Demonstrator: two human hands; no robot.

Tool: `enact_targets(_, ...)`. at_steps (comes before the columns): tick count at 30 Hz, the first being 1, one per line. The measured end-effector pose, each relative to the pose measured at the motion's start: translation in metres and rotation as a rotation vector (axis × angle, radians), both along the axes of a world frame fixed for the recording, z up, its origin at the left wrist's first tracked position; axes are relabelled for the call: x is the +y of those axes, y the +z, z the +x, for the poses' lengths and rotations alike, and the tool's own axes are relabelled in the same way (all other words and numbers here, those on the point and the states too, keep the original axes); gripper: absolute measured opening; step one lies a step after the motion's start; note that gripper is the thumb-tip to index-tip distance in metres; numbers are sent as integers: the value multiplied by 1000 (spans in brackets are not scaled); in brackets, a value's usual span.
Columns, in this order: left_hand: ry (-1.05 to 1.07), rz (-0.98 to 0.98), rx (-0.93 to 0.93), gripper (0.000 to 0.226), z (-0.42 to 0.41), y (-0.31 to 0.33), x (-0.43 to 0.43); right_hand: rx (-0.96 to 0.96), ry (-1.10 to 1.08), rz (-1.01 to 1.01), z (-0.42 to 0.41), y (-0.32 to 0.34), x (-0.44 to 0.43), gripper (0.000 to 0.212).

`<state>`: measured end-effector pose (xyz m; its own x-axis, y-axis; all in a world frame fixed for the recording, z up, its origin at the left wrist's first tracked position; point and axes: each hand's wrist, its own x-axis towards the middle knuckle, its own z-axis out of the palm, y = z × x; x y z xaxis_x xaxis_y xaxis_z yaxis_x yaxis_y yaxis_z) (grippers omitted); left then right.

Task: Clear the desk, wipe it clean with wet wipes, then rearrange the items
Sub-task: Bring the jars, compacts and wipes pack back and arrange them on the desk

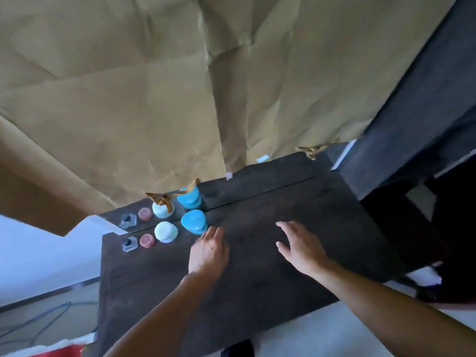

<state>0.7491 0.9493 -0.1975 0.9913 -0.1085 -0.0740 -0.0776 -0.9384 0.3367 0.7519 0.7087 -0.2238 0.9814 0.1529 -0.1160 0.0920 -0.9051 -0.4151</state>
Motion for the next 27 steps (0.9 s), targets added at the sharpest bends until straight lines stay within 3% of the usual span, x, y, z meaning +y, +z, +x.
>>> enact_targets(14, -342, -117, -100, 25, -70, 24, -279, -79, -299, -65, -126, 50, -275, 48)
enact_targets(27, -484, -165, -115, 30, 25, 28, -418, -89, -339, -167, -34, 70, -398, 49)
